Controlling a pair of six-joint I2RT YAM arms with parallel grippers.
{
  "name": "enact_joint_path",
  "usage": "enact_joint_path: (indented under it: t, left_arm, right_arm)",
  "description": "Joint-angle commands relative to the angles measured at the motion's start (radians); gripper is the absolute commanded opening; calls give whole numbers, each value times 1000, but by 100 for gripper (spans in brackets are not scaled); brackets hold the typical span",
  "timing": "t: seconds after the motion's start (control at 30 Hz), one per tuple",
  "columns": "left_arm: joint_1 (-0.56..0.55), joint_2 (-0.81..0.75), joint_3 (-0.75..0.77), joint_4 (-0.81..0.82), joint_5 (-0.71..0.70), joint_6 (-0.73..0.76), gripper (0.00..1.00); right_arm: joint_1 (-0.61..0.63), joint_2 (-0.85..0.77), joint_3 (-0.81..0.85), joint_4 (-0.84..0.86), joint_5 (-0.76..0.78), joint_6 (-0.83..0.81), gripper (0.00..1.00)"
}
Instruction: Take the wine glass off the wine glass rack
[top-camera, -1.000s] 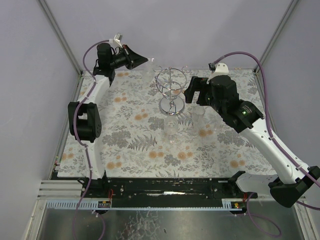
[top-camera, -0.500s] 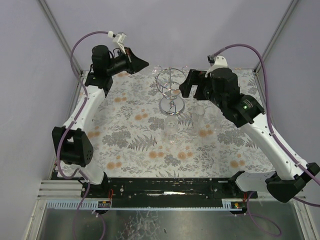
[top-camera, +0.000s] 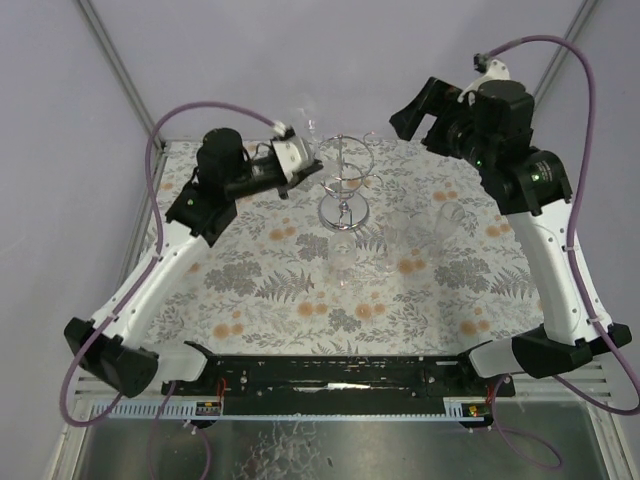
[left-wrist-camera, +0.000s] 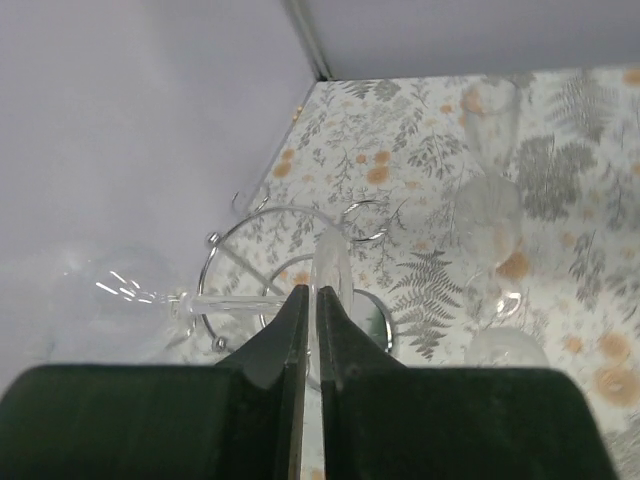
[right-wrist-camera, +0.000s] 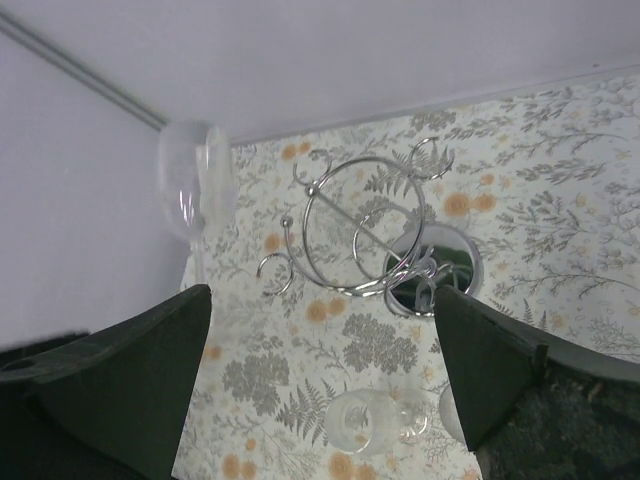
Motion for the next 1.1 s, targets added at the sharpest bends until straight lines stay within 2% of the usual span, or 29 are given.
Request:
enact_joint_path:
  t: [0.0, 0.27, 0.57, 0.73, 1.07]
  left_arm:
    - [-161, -95, -88, -2, -108, 459, 0]
    - [-378, -138, -189, -5, -204, 711, 0]
    - [-465, -138, -262, -5, -233, 884, 0]
    - [-487, -127, -267, -4, -228, 914, 0]
    - [-532, -128, -292, -5, -210, 952, 0]
  right_arm:
    - [-92, 38, 121, -92, -137, 28, 99]
    - [-181, 71, 145, -175, -345, 27, 99]
    - [-195, 94, 91, -232, -591, 3, 99]
    - [-195, 113, 80, -291, -629, -43, 99]
    - [-195, 141, 56, -291, -639, -57, 99]
